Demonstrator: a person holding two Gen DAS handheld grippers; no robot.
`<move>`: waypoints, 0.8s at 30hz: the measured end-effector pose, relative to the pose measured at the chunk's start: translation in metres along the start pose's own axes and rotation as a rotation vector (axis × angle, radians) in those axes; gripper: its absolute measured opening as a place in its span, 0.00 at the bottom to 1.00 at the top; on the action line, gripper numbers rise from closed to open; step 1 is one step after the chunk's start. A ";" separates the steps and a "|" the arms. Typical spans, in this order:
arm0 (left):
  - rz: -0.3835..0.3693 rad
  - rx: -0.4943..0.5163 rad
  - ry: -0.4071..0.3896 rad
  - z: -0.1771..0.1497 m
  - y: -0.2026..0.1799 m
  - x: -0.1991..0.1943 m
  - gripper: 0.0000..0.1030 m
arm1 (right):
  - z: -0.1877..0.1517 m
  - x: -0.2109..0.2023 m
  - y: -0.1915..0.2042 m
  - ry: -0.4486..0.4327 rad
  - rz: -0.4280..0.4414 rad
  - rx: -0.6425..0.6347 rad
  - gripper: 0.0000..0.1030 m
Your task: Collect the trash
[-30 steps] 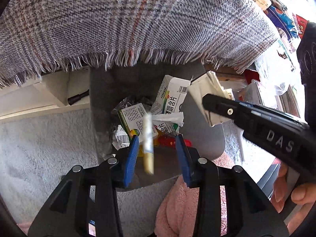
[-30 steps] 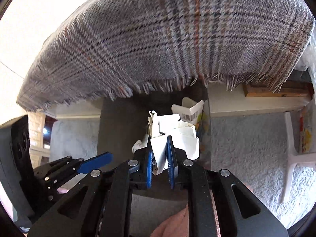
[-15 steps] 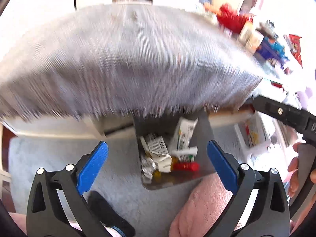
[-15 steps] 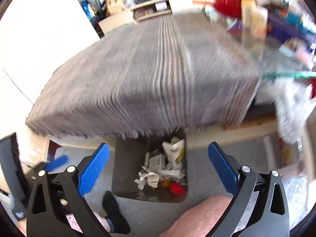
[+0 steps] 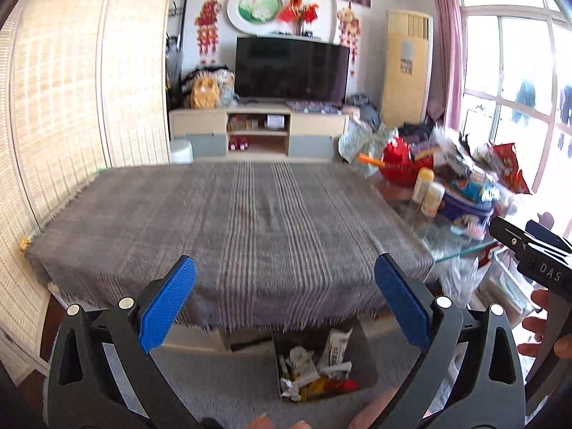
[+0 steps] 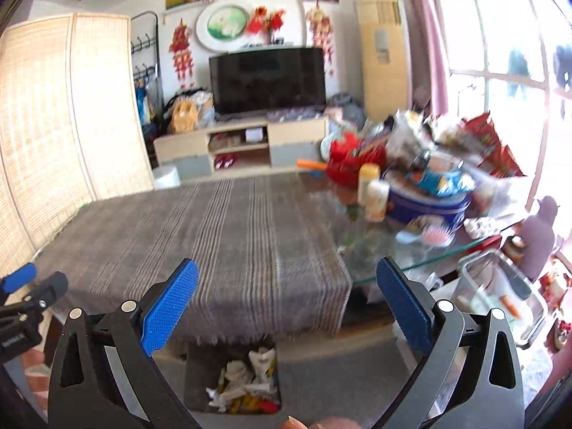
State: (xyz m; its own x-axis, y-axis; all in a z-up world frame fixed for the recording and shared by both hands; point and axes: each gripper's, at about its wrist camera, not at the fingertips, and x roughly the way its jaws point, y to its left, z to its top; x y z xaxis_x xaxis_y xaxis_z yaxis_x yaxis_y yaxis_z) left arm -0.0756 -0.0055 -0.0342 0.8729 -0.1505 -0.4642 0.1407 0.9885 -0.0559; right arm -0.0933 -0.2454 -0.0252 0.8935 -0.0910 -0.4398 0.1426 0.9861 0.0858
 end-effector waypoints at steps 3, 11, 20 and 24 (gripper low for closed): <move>0.030 0.013 -0.043 0.011 0.000 -0.019 0.92 | 0.009 -0.021 -0.001 -0.065 -0.025 -0.006 0.97; 0.047 0.031 -0.099 0.018 -0.006 -0.049 0.92 | 0.021 -0.051 0.005 -0.103 -0.023 -0.036 0.97; 0.037 0.015 -0.126 0.023 -0.005 -0.061 0.92 | 0.025 -0.064 0.013 -0.119 -0.017 -0.064 0.97; 0.031 0.017 -0.129 0.023 -0.007 -0.062 0.92 | 0.024 -0.066 0.015 -0.116 -0.013 -0.066 0.97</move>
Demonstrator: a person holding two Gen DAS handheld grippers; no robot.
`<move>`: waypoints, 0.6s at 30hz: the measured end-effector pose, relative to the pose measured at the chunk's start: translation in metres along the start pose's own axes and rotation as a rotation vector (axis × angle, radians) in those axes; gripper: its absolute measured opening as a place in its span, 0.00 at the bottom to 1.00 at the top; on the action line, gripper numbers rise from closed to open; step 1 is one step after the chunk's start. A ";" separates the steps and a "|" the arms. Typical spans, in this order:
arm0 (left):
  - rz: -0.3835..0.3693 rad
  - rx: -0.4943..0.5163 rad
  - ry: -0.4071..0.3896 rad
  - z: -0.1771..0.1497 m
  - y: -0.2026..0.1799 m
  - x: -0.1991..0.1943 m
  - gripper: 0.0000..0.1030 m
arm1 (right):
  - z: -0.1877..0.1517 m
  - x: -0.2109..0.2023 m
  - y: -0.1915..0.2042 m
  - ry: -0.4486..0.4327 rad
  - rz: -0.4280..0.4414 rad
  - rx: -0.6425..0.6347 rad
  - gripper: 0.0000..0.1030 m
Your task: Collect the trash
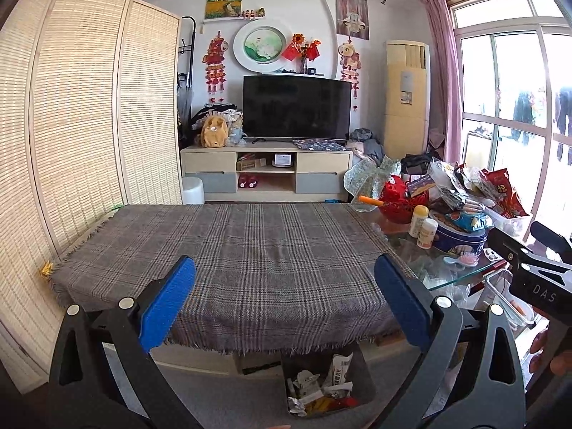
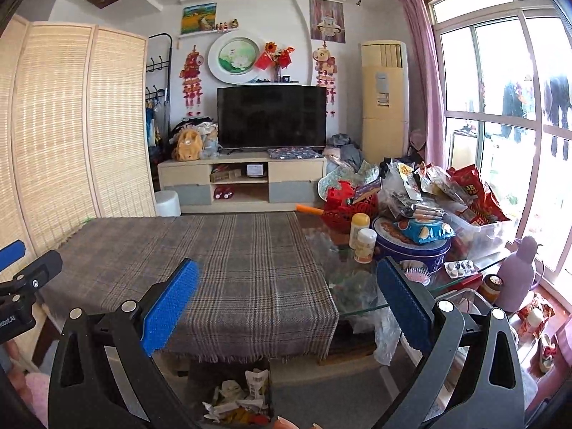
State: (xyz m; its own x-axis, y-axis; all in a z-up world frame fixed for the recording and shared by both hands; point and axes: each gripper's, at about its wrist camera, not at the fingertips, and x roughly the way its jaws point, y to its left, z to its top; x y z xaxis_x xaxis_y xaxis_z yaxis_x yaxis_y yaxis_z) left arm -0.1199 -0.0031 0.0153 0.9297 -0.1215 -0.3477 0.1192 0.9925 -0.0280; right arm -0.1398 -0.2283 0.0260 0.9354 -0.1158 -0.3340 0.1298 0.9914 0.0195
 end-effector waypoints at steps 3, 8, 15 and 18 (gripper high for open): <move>-0.002 0.004 -0.002 -0.001 -0.001 -0.001 0.92 | 0.000 0.000 0.001 0.002 0.002 0.000 0.97; -0.008 -0.003 -0.003 0.000 0.002 -0.002 0.92 | -0.001 0.000 0.002 0.008 0.011 -0.004 0.97; -0.010 -0.002 -0.005 -0.001 0.004 -0.003 0.92 | -0.002 0.001 0.005 0.011 0.020 0.003 0.97; -0.008 -0.002 -0.002 0.000 0.004 -0.003 0.92 | -0.003 0.001 0.005 0.017 0.018 0.003 0.97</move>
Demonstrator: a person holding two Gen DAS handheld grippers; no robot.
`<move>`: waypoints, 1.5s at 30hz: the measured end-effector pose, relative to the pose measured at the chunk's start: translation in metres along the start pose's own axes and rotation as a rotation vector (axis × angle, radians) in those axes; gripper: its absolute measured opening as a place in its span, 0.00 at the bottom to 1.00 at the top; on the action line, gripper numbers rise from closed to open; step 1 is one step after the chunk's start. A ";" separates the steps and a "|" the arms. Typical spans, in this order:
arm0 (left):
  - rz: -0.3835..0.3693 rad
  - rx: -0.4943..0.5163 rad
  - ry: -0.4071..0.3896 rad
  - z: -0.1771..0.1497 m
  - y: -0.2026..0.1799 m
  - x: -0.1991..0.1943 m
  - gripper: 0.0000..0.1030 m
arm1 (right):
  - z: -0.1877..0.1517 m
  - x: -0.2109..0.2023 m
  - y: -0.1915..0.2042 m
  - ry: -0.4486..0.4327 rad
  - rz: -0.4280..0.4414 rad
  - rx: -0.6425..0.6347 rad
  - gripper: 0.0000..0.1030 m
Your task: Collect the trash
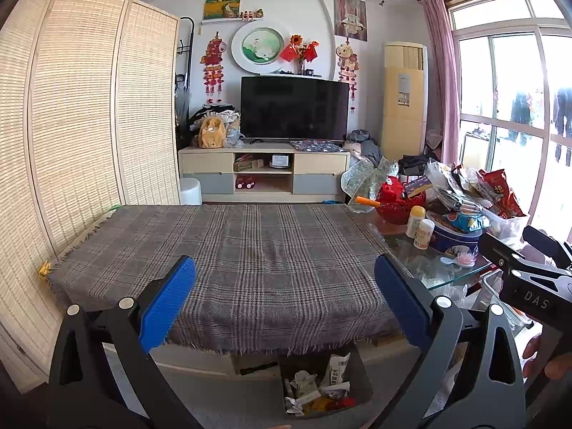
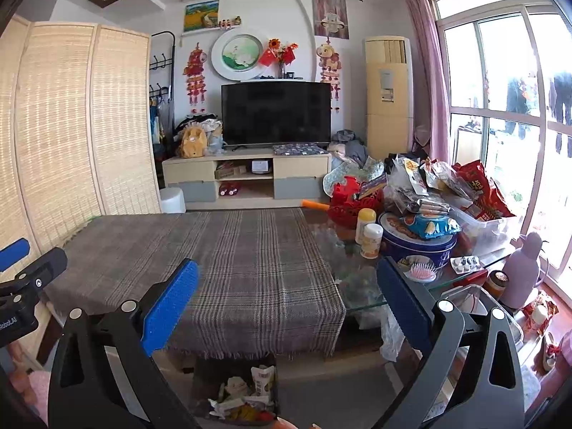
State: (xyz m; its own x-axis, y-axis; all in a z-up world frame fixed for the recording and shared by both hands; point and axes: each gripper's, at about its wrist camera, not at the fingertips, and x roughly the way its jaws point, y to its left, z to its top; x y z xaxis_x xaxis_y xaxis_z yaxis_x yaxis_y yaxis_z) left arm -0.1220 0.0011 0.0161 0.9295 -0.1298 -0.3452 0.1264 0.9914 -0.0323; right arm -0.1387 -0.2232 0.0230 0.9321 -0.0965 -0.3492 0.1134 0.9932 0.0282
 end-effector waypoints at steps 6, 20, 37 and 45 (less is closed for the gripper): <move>-0.003 -0.006 0.007 0.001 0.001 0.001 0.92 | -0.001 0.002 -0.001 0.011 0.002 0.010 0.97; -0.004 -0.010 0.006 0.001 -0.001 0.001 0.92 | 0.000 0.001 0.001 0.015 -0.002 0.013 0.97; -0.009 -0.015 0.009 0.000 -0.004 0.001 0.92 | -0.001 0.002 0.005 0.020 -0.002 0.018 0.97; -0.009 -0.017 0.005 0.000 -0.006 0.001 0.92 | -0.001 0.003 0.006 0.019 -0.001 0.021 0.97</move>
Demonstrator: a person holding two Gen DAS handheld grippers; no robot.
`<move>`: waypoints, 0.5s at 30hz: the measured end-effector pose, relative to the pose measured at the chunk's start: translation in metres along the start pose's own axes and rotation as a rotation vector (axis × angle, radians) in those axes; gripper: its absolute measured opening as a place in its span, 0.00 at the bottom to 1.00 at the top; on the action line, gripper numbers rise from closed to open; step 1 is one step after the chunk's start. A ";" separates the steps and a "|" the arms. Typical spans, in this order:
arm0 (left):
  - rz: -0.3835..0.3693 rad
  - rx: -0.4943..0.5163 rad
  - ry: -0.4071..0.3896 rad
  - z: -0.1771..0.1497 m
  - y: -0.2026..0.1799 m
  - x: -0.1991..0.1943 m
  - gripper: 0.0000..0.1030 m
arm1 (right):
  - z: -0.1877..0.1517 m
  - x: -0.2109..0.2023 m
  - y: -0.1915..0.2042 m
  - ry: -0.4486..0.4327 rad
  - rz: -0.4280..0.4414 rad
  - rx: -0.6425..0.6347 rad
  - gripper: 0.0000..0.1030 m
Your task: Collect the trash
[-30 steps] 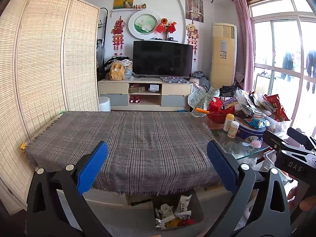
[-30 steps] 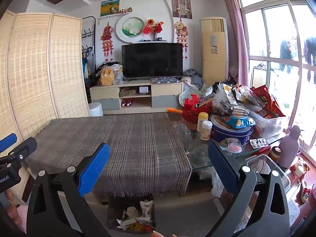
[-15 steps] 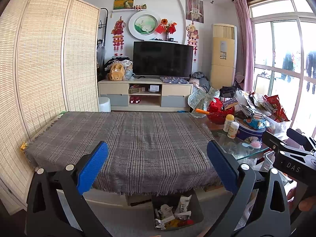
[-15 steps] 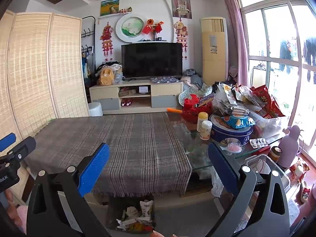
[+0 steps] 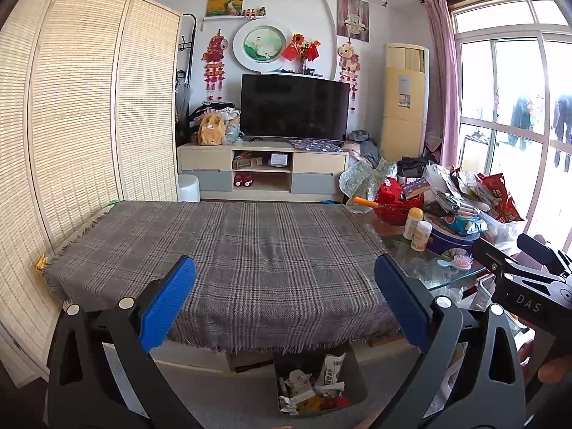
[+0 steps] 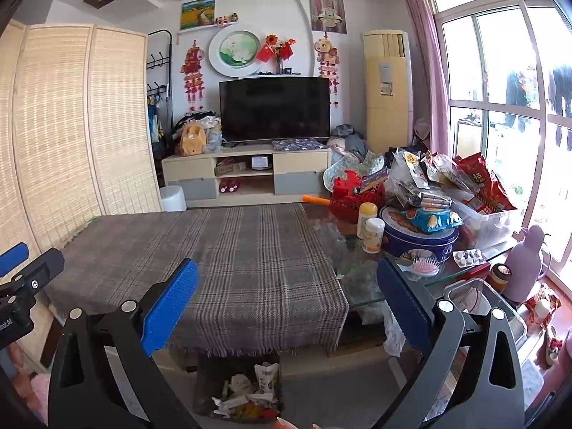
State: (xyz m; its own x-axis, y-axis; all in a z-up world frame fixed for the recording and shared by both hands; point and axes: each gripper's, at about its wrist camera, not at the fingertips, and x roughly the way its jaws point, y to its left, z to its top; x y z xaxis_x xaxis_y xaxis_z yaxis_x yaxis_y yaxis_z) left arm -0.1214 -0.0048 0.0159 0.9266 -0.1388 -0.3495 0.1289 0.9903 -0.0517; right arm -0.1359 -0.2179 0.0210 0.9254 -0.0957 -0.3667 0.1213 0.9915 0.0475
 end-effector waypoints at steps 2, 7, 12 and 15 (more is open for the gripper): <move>-0.001 -0.001 0.002 0.000 0.000 0.000 0.92 | -0.001 0.001 0.000 0.003 0.001 0.001 0.97; 0.004 -0.004 0.003 0.000 -0.001 0.000 0.92 | -0.002 0.001 0.001 0.007 0.003 0.000 0.97; 0.005 -0.003 0.002 -0.001 -0.001 0.000 0.92 | -0.001 0.002 0.000 0.009 0.002 0.001 0.97; 0.002 -0.004 0.003 -0.001 -0.001 0.000 0.92 | -0.001 0.002 0.000 0.010 0.004 0.002 0.97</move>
State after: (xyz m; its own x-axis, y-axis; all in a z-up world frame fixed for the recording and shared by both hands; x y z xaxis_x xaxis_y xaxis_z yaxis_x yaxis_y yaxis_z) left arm -0.1219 -0.0062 0.0150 0.9257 -0.1369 -0.3527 0.1258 0.9906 -0.0544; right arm -0.1347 -0.2182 0.0195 0.9224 -0.0907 -0.3755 0.1182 0.9917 0.0508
